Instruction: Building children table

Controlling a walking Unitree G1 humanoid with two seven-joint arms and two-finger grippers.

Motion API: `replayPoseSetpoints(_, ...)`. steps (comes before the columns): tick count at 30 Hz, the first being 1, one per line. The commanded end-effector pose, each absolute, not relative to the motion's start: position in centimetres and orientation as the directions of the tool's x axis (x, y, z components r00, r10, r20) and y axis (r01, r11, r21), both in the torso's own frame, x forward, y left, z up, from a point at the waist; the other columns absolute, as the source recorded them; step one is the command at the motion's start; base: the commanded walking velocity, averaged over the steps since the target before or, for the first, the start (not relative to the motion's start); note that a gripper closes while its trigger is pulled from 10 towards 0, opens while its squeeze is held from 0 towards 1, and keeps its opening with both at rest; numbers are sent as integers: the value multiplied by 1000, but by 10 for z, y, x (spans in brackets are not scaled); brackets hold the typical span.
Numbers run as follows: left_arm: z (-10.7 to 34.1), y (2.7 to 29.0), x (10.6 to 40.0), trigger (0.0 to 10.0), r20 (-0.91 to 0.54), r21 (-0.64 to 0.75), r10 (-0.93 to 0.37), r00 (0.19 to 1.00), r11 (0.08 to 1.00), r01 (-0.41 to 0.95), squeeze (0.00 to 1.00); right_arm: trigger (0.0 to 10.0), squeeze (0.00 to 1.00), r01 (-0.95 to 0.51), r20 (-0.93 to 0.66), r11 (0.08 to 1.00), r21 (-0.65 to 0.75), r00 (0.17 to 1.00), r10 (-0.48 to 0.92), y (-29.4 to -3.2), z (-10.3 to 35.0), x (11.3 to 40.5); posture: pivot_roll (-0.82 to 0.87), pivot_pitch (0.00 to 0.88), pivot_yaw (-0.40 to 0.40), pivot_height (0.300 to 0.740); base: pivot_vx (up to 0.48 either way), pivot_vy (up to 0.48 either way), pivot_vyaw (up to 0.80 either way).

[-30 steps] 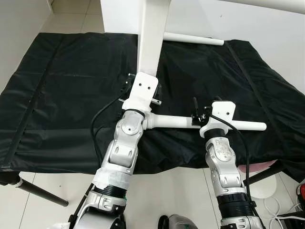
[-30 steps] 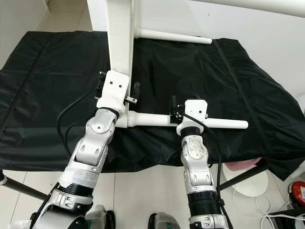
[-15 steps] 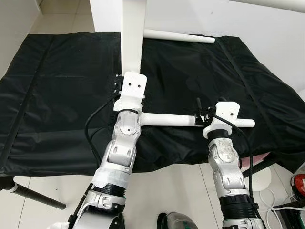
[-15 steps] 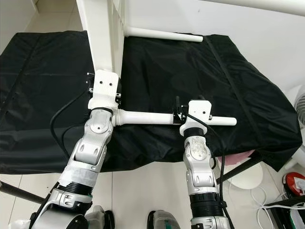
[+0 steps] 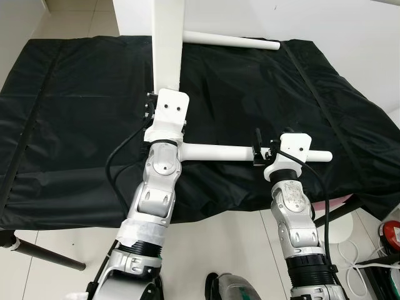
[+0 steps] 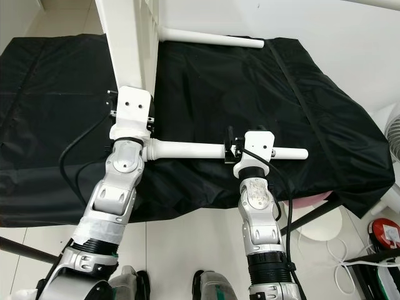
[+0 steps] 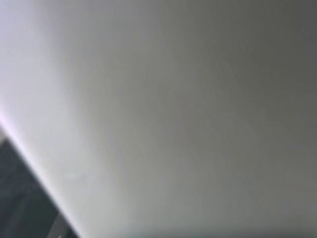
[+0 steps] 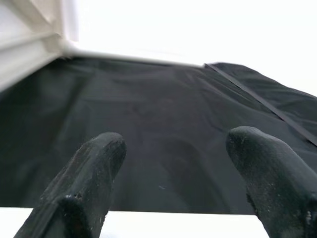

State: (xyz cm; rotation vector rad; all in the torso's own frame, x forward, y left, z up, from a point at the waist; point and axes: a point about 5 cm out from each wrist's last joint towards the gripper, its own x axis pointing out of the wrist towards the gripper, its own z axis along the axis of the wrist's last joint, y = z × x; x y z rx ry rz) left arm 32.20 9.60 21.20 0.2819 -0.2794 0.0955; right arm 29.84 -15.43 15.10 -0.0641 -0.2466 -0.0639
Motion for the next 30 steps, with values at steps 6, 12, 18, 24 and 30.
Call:
replayPoseSetpoints(6,249,149,302,0,504,286,157,849,897,-336,0,10000,0,60,229,996,-72,972,-43,-156,147,304,12,103,-30,740,0,0,0)
replayPoseSetpoints(12,245,159,298,0,497,305,113,860,905,-296,0,10000,0,51,230,995,-81,973,-31,-157,148,306,24,103,-38,740,0,0,0)
replayPoseSetpoints(18,236,157,298,10000,495,295,-14,869,943,-153,0,10000,0,41,231,995,-93,973,-18,-157,149,308,26,100,-49,740,0,0,0)
replayPoseSetpoints(24,220,155,302,10000,462,364,-168,871,931,-13,0,10000,0,25,231,994,-106,973,0,-157,149,310,29,94,-54,740,0,0,0)
replayPoseSetpoints(30,219,163,306,10000,459,385,-191,868,923,-1,1000,10000,0,8,231,993,-120,973,20,-156,148,313,34,90,-57,740,0,0,0)
